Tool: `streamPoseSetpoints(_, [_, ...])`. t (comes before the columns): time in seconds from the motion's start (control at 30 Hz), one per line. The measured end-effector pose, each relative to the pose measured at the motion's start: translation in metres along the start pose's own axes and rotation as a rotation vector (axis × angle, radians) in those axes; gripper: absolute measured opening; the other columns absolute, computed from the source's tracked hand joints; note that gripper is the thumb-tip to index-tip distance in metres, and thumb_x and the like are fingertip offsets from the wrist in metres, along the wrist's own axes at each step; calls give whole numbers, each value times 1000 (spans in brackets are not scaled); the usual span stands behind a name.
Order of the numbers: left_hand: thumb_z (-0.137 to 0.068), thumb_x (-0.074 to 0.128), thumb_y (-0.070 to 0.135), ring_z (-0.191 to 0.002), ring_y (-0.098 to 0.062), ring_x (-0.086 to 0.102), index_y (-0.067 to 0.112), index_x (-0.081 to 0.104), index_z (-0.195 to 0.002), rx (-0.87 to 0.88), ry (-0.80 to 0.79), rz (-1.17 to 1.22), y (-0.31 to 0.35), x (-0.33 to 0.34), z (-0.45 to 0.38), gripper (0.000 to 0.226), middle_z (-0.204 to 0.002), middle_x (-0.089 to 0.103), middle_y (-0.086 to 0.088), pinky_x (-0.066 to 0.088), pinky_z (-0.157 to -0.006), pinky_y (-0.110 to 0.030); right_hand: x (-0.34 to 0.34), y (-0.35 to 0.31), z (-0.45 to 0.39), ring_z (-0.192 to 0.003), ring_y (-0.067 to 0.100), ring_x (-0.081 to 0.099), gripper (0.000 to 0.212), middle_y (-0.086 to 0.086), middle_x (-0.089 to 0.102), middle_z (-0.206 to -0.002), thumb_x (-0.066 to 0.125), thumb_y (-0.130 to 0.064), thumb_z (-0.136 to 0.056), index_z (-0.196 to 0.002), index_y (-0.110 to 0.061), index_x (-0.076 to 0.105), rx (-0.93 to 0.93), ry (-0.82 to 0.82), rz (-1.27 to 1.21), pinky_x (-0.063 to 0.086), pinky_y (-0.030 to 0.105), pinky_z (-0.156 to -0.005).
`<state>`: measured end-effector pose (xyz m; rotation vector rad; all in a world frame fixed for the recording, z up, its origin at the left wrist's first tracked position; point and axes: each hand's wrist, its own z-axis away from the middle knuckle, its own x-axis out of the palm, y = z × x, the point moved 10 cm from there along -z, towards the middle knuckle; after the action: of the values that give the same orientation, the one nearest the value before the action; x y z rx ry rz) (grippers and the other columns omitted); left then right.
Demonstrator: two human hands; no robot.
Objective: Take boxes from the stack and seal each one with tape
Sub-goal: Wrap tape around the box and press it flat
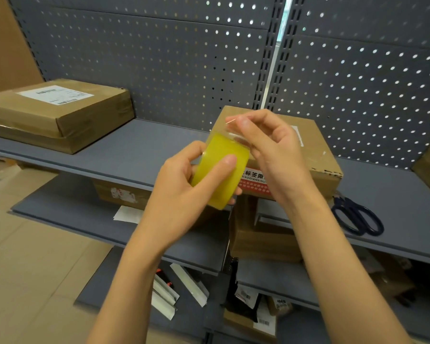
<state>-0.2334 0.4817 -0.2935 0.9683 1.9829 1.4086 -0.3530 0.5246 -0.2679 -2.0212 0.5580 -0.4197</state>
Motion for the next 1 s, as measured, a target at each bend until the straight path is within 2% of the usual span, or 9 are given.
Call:
streamPoseSetpoints(0.07, [-80, 59, 28, -64, -22, 71, 9, 57, -99, -50, -19, 76, -9, 2, 3, 27, -72, 71, -13, 58, -60, -28, 1, 2, 0, -90, 8, 65, 15, -2, 71, -88, 63, -11, -89, -79, -22, 65, -5, 29, 22, 49, 23, -83])
streamPoseSetpoints(0.17, [-83, 61, 24, -59, -21, 69, 9, 60, -96, -95, 60, 93, -21, -7, 6, 20, -66, 70, -10, 55, -56, -26, 10, -2, 2, -77, 3, 61, 17, -2, 66, -78, 66, -6, -86, -75, -18, 62, -76, 39, 188, 47, 17, -74])
streamPoseSetpoints(0.3, [-91, 59, 18, -55, -18, 67, 6, 63, -96, -169, 109, 89, -28, -14, 5, 13, -66, 70, -13, 53, -52, -23, 20, -14, 7, -76, 4, 60, 16, -4, 64, -75, 66, -9, -85, -74, -20, 61, -193, 110, 267, 48, 20, -74])
streamPoseSetpoints(0.43, [-91, 58, 30, -50, -14, 63, 6, 62, -84, -303, 154, 92, -48, -19, 9, 25, -59, 68, -10, 53, -50, -22, 30, -36, 6, -81, 12, 63, 9, -1, 66, -80, 65, -12, -87, -79, -7, 65, -312, 92, 439, 51, 32, -79])
streamPoseSetpoints(0.5, [-90, 59, 32, -50, -16, 64, 8, 63, -80, -304, 171, 65, -49, -23, 13, 26, -59, 69, -11, 54, -51, -23, 25, -33, 2, -83, 17, 64, 10, 2, 67, -80, 65, -12, -88, -79, -7, 63, -300, 113, 423, 52, 38, -82])
streamPoseSetpoints(0.63, [-92, 52, 28, -46, -15, 61, 6, 60, -80, -262, 78, 84, -41, -11, 19, 26, -53, 65, -10, 47, -46, -18, 14, -17, -10, -80, 12, 61, 9, 2, 66, -80, 64, -11, -89, -82, -6, 63, -219, 139, 353, 50, 25, -78])
streamPoseSetpoints(0.73, [-83, 49, 29, -45, -18, 59, -3, 57, -80, -277, 16, 195, -41, -4, 23, 33, -53, 63, -15, 44, -43, -16, 13, -8, -14, -78, 13, 60, 8, 0, 65, -79, 65, -11, -88, -81, -9, 63, -188, 119, 376, 49, 25, -76])
streamPoseSetpoints(0.87, [-92, 49, 20, -45, -18, 59, 1, 57, -76, -326, 76, 158, -56, -12, 26, 27, -53, 63, -13, 50, -48, -24, 10, 2, -12, -79, 7, 60, 9, -5, 65, -79, 66, -12, -87, -79, -13, 64, -167, 136, 406, 49, 25, -79])
streamPoseSetpoints(1.0, [-95, 51, 26, -45, -19, 61, 5, 60, -77, -414, 119, 148, -70, -17, 22, 29, -55, 65, -12, 52, -48, -25, 21, -6, -6, -82, 9, 63, 9, -7, 66, -79, 66, -11, -87, -79, -15, 64, -241, 161, 436, 51, 31, -84])
